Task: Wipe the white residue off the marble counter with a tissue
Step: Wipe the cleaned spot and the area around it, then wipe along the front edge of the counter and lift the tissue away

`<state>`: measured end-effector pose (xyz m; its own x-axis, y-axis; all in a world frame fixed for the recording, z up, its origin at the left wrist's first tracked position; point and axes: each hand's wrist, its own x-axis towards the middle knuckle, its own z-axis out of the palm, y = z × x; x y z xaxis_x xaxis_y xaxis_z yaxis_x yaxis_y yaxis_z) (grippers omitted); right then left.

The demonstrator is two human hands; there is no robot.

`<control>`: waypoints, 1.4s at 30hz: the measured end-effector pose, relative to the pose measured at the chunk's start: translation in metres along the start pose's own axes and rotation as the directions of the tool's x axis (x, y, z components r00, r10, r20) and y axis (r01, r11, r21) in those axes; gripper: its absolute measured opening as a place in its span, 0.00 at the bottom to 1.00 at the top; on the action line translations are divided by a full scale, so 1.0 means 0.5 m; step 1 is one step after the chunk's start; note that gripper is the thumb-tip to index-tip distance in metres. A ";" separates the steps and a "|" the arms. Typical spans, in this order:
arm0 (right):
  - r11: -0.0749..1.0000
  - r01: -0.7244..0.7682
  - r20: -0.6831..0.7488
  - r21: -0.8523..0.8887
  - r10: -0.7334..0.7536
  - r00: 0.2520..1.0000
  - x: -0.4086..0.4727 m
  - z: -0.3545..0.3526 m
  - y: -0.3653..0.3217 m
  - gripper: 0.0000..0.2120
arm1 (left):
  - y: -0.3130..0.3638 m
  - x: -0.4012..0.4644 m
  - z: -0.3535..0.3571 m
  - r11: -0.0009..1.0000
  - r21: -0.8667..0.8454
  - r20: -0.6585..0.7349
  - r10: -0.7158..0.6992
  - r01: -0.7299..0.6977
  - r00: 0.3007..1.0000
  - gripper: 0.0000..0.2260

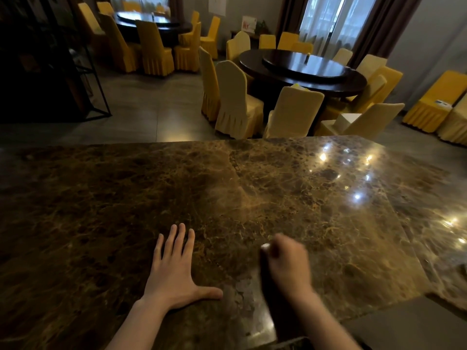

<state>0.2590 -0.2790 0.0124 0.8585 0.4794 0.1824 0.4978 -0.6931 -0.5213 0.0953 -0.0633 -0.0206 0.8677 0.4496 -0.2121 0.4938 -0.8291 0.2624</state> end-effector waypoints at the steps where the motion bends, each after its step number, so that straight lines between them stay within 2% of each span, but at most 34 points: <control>1: 0.993 -0.118 -0.056 -0.016 0.117 0.992 0.031 -0.030 0.038 0.15 | 0.000 0.000 -0.001 1.000 0.000 -0.005 0.000 0.000 1.000 0.73; 3: 0.952 -0.303 -0.142 -0.030 0.296 0.944 0.075 -0.073 0.092 0.14 | 0.000 0.001 -0.001 1.000 0.004 -0.007 -0.001 0.001 1.000 0.73; 5: 0.923 -0.383 -0.210 -0.027 0.369 0.905 0.085 -0.073 0.088 0.10 | 0.000 0.002 0.001 1.000 0.002 -0.007 -0.004 0.004 1.000 0.73; 6: 0.927 -0.374 -0.215 -0.008 0.364 0.906 0.079 -0.053 0.062 0.09 | 0.001 0.001 0.002 1.000 0.002 -0.008 -0.004 0.004 1.000 0.73; 7: 0.948 -0.317 -0.182 0.013 0.314 0.932 0.064 -0.022 0.025 0.09 | 0.001 0.001 0.003 1.000 0.003 -0.009 -0.001 0.001 1.000 0.73; 9: 0.995 -0.089 -0.012 0.046 0.089 0.996 0.007 0.048 -0.071 0.15 | -0.001 0.002 0.004 1.000 -0.004 -0.012 -0.001 0.001 1.000 0.73; 11: 0.983 0.165 0.132 0.080 -0.174 0.976 -0.054 0.090 -0.126 0.20 | -0.002 0.002 0.003 1.000 0.003 -0.008 -0.002 0.002 1.000 0.73; 12: 0.963 0.253 0.161 0.091 -0.265 0.951 -0.064 0.091 -0.122 0.20 | -0.002 0.002 0.002 1.000 0.007 -0.009 0.001 -0.001 1.000 0.73; 13: 0.957 0.272 0.170 0.100 -0.286 0.943 -0.059 0.076 -0.102 0.19 | -0.002 0.001 0.002 1.000 0.006 -0.007 0.000 0.000 1.000 0.73; 14: 0.971 0.228 0.148 0.072 -0.237 0.960 -0.046 0.054 -0.071 0.17 | -0.002 0.001 0.002 1.000 0.002 -0.005 -0.001 0.001 1.000 0.73; 16: 0.999 0.023 0.015 -0.028 -0.023 1.000 -0.005 -0.001 0.006 0.15 | 0.000 0.001 0.001 1.000 -0.008 -0.010 -0.003 0.003 1.000 0.72; 19: 0.951 -0.305 -0.187 -0.050 0.291 0.938 0.048 -0.074 0.082 0.09 | 0.000 0.002 0.001 1.000 0.000 -0.018 -0.003 0.003 1.000 0.72; 21: 0.940 -0.335 -0.214 -0.058 0.316 0.924 0.043 -0.051 0.050 0.08 | 0.000 0.003 0.003 1.000 -0.001 -0.010 -0.008 0.008 1.000 0.72; 22: 0.961 -0.274 -0.167 -0.038 0.264 0.950 0.026 -0.024 0.020 0.11 | 0.000 0.003 0.003 1.000 0.000 -0.013 -0.005 0.005 1.000 0.72; 24: 0.997 -0.063 -0.018 0.043 0.064 0.998 -0.023 0.026 -0.050 0.16 | 0.000 0.003 0.004 1.000 0.005 -0.030 -0.004 0.005 1.000 0.73; 26: 0.989 0.073 0.107 0.130 -0.087 0.990 -0.063 0.047 -0.087 0.15 | -0.001 0.003 0.004 1.000 0.010 -0.022 -0.006 0.006 1.000 0.74; 27: 0.979 0.086 0.139 0.182 -0.113 0.984 -0.073 0.047 -0.090 0.14 | 0.000 0.002 0.003 1.000 0.012 -0.021 -0.004 0.004 1.000 0.74; 30: 0.948 -0.074 0.218 0.310 0.005 0.976 -0.085 0.012 -0.074 0.12 | 0.001 0.001 0.000 1.000 0.008 -0.017 -0.014 0.014 1.000 0.75; 33: 0.884 -0.201 0.205 0.422 0.123 0.971 -0.090 -0.039 -0.060 0.11 | 0.003 -0.001 -0.006 1.000 -0.010 -0.011 -0.013 0.013 1.000 0.75; 36: 0.800 -0.313 0.316 0.511 0.163 0.934 -0.113 -0.091 -0.060 0.11 | 0.006 -0.010 -0.010 1.000 -0.018 -0.003 -0.005 0.005 1.000 0.72; 38: 0.786 -0.334 0.388 0.520 0.130 0.912 -0.141 -0.116 -0.061 0.12 | 0.010 -0.024 -0.006 1.000 -0.014 -0.026 -0.010 0.010 1.000 0.69; 40: 0.784 -0.315 0.466 0.535 0.037 0.884 -0.182 -0.130 -0.061 0.13 | 0.013 -0.043 0.001 1.000 -0.003 -0.068 -0.030 0.030 0.997 0.65; 42: 0.780 -0.330 0.582 0.531 -0.054 0.811 -0.231 -0.124 -0.057 0.11 | 0.018 -0.060 0.009 0.999 -0.008 -0.110 -0.048 0.047 0.993 0.64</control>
<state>0.1532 -0.3481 0.0580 0.5979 0.7395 -0.3094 0.0398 -0.4129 -0.9099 0.0733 -0.0856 -0.0161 0.8440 0.5229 -0.1192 0.5348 -0.8041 0.2595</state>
